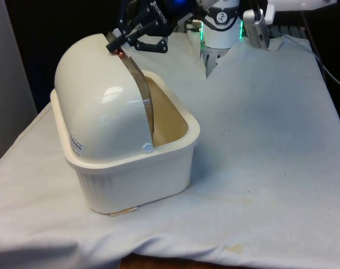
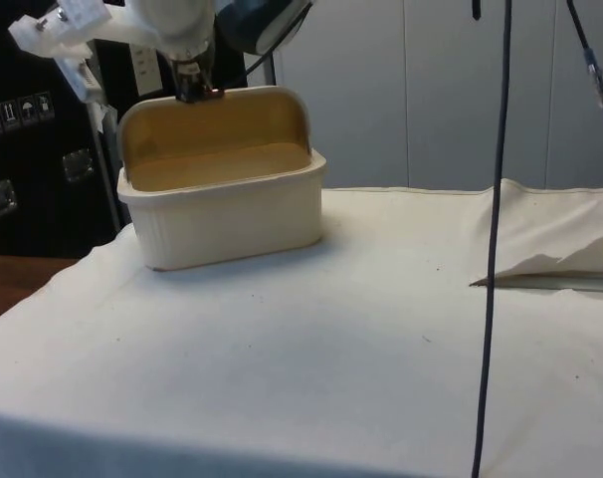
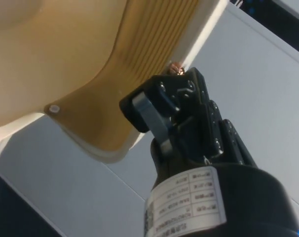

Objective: Open the lid, then close it.

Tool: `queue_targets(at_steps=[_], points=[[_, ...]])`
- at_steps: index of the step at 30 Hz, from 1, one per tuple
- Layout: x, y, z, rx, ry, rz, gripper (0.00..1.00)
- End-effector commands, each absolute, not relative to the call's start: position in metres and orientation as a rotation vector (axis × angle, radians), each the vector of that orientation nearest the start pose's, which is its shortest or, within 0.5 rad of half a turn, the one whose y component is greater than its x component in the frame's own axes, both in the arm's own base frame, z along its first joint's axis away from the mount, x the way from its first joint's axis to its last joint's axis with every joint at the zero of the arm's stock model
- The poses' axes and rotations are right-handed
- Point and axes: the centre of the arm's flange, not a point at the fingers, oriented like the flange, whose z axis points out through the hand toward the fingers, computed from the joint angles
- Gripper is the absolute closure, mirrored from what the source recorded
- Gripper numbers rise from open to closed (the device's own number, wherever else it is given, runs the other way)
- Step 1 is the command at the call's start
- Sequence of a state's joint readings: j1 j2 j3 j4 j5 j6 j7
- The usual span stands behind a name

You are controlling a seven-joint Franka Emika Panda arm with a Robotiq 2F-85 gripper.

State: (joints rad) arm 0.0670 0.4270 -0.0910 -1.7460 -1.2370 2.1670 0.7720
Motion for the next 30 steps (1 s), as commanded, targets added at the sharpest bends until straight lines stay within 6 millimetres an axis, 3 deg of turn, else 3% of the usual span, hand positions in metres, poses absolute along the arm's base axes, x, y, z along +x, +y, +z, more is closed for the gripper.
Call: queue_targets(at_steps=[1, 30], points=[[0.670, -0.047, 0.352, 2.162, -0.014, 0.433, 1.00], [0.670, -0.045, 0.368, 2.298, -0.002, 0.411, 1.00]])
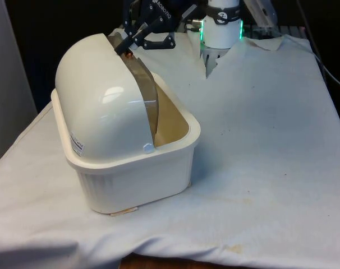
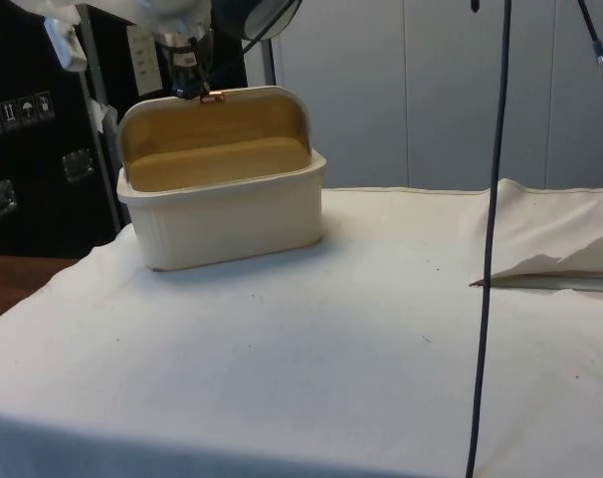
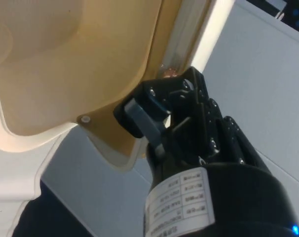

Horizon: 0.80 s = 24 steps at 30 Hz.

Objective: Open the lid, then close it.

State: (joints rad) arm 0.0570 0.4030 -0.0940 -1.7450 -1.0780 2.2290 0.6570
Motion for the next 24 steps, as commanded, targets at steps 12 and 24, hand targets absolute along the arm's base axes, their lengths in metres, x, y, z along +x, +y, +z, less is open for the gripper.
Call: queue_targets(at_steps=[12, 24], points=[[0.6696, -0.0434, 0.3735, 2.356, 0.022, 0.386, 1.00], [0.6703, -0.0397, 0.3689, 2.429, 0.061, 0.351, 1.00]])
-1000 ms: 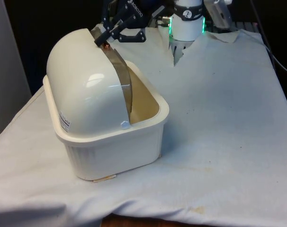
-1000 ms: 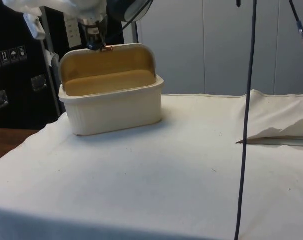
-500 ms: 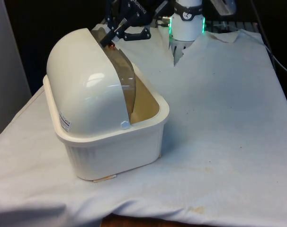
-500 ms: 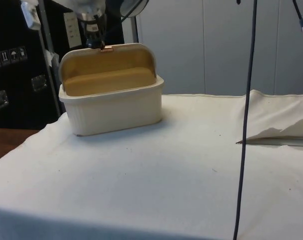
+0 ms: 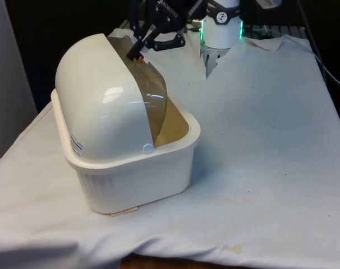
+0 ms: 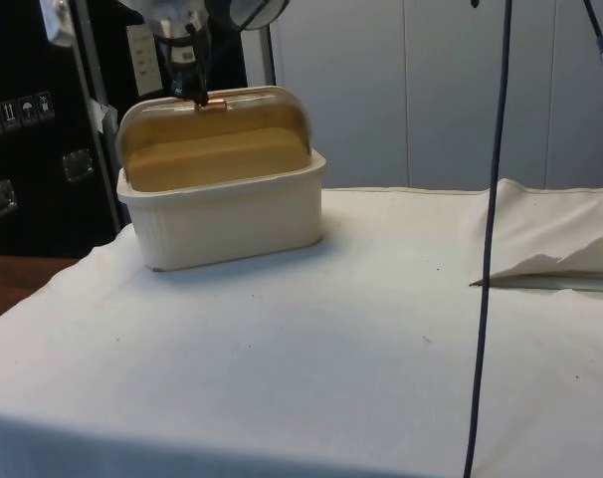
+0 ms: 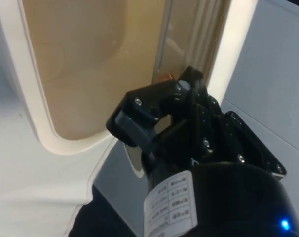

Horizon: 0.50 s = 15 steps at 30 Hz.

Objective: Open the lid, then close it.

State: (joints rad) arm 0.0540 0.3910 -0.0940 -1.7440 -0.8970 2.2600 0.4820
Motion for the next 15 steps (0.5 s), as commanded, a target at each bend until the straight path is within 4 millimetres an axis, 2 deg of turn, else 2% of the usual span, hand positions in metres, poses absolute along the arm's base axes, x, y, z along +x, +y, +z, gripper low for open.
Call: queue_targets(at_steps=[1, 6, 7, 8, 15], points=[[0.670, -0.039, 0.368, 2.439, 0.066, 0.349, 1.00], [0.670, -0.035, 0.364, 2.461, 0.077, 0.339, 1.00], [0.669, -0.035, 0.370, 2.439, 0.066, 0.330, 1.00], [0.670, -0.033, 0.363, 2.470, 0.083, 0.335, 1.00], [0.668, -0.028, 0.360, 2.504, 0.101, 0.316, 1.00]])
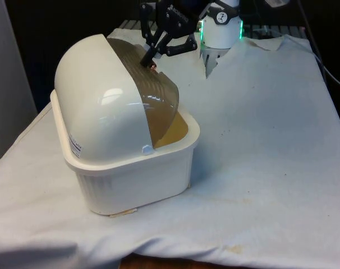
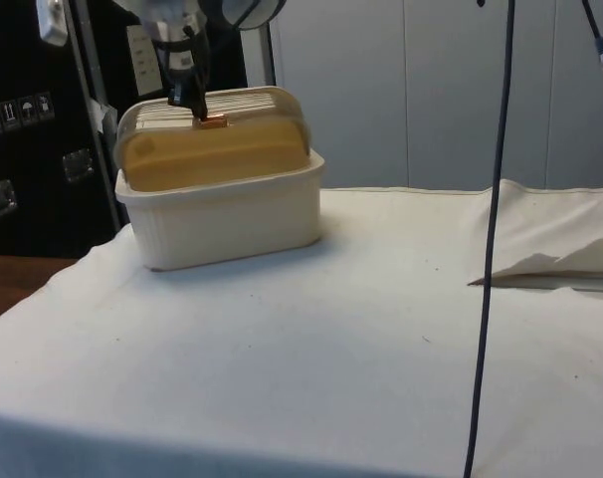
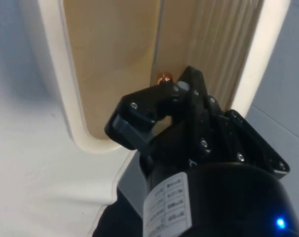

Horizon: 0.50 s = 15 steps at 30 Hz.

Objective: Open the lid, then close it.

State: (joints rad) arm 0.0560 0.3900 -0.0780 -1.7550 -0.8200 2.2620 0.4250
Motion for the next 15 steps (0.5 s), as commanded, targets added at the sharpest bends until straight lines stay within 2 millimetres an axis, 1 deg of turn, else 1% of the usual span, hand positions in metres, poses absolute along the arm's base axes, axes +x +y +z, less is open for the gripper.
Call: queue_targets(at_steps=[1, 2, 3, 10, 11, 12, 15], points=[[0.668, -0.027, 0.360, 2.508, 0.103, 0.313, 1.00], [0.668, -0.028, 0.367, 2.479, 0.085, 0.308, 1.00], [0.668, -0.026, 0.360, 2.518, 0.108, 0.307, 1.00], [0.667, -0.022, 0.358, 2.559, 0.134, 0.276, 1.00], [0.667, -0.020, 0.359, 2.566, 0.137, 0.274, 1.00], [0.666, -0.021, 0.363, 2.544, 0.122, 0.268, 1.00], [0.666, -0.018, 0.357, 2.590, 0.151, 0.257, 1.00]])
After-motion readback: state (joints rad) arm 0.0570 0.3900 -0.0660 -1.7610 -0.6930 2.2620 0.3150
